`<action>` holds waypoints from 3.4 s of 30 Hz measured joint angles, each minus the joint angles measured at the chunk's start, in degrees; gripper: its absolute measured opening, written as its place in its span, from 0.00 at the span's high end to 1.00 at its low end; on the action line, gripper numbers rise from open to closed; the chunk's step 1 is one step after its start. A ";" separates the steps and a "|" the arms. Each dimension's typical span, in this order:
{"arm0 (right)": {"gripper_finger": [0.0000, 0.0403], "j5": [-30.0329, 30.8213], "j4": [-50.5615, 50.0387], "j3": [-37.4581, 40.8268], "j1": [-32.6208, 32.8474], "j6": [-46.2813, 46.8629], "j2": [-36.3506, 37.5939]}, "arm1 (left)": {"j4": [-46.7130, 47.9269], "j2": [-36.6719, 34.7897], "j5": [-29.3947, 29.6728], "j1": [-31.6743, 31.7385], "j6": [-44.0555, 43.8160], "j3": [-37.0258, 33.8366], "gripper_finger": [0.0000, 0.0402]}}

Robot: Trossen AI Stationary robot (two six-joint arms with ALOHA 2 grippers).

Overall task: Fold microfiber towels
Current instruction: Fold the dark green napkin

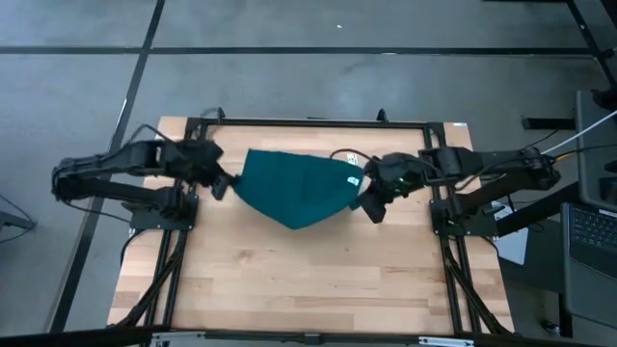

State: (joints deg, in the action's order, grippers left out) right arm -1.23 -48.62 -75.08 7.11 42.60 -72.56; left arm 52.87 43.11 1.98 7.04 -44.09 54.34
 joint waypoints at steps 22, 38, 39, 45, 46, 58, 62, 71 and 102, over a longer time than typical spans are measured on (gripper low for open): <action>1.00 3.37 12.45 13.28 18.07 20.29 1.75 | -17.92 0.48 16.14 -26.59 -22.92 -13.63 1.00; 1.00 4.38 16.50 14.07 25.72 28.25 0.04 | -17.60 0.52 27.81 -41.18 -34.86 -13.63 1.00; 1.00 4.36 16.50 14.07 25.93 28.46 -0.22 | -16.84 0.52 28.06 -41.50 -34.94 -13.63 1.00; 1.00 4.29 16.74 14.07 26.01 28.95 -1.60 | -14.78 0.55 28.75 -41.57 -36.06 -13.63 1.00; 1.00 4.54 16.87 14.07 26.00 28.96 -1.62 | -14.76 0.55 29.10 -41.57 -35.88 -13.63 1.00; 0.97 12.28 12.44 14.05 22.68 28.57 -1.03 | -11.81 -1.60 34.41 -39.46 -30.64 -13.58 0.97; 0.98 12.55 10.01 14.05 20.28 27.88 -0.58 | -7.91 -2.01 32.52 -36.94 -31.02 -13.56 0.94; 0.99 21.31 4.87 14.05 14.65 25.34 4.42 | -8.52 -2.53 32.22 -29.51 -25.40 -13.56 0.99; 1.00 22.93 9.32 27.47 12.87 34.41 10.50 | -29.58 -2.12 15.22 6.08 -3.09 -23.98 0.99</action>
State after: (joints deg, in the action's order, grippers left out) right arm 21.70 -39.30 -47.62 19.98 77.01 -62.05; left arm 23.29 40.99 17.20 13.12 -47.18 30.36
